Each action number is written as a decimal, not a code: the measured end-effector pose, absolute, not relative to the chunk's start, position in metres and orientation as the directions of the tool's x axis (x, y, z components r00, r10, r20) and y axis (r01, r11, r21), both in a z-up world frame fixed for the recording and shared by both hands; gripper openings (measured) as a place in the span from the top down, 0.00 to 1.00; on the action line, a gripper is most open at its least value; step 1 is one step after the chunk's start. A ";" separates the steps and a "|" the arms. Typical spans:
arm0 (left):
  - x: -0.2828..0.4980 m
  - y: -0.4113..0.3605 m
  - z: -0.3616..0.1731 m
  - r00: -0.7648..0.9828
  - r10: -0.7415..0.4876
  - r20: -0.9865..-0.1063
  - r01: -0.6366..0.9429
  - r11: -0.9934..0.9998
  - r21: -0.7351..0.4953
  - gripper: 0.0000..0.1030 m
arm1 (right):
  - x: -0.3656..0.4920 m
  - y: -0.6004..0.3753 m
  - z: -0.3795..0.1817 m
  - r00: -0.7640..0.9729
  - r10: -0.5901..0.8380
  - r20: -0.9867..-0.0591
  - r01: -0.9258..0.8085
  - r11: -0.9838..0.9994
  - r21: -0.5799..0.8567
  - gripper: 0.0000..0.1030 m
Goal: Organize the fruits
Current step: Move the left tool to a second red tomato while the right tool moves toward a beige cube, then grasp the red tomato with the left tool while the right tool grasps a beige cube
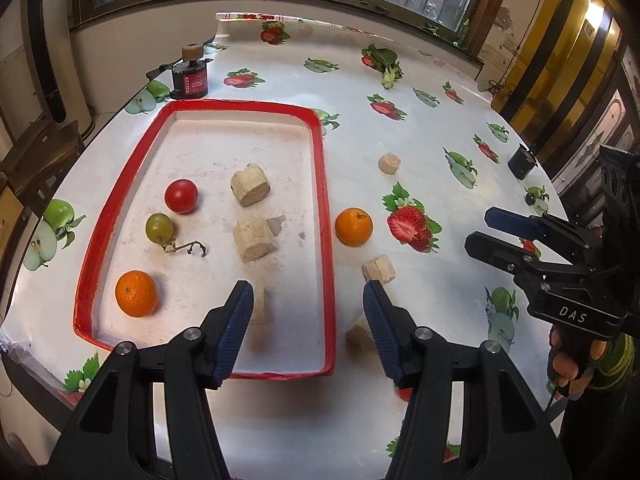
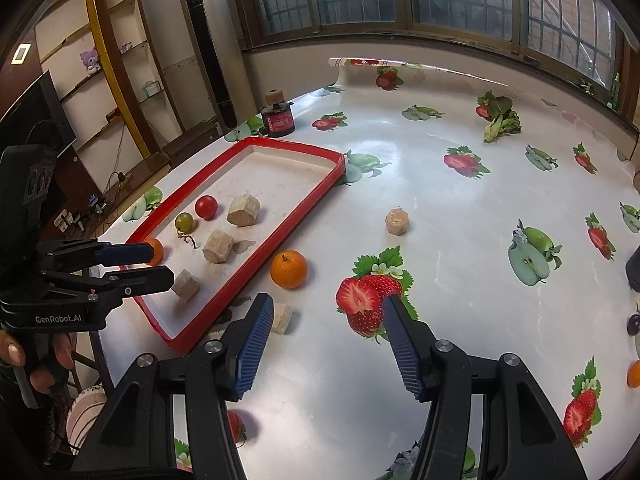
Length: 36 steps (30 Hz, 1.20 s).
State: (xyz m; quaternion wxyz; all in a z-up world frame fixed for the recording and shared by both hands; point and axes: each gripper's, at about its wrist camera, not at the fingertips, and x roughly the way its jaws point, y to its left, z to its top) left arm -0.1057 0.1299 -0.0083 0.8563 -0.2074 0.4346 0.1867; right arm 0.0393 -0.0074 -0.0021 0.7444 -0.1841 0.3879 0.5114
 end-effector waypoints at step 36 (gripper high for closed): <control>-0.083 0.027 -0.067 0.489 -0.025 -0.872 -0.328 0.921 -0.210 0.46 | 0.055 -0.010 -0.034 0.158 0.617 -0.771 -0.884 0.436 0.167 0.43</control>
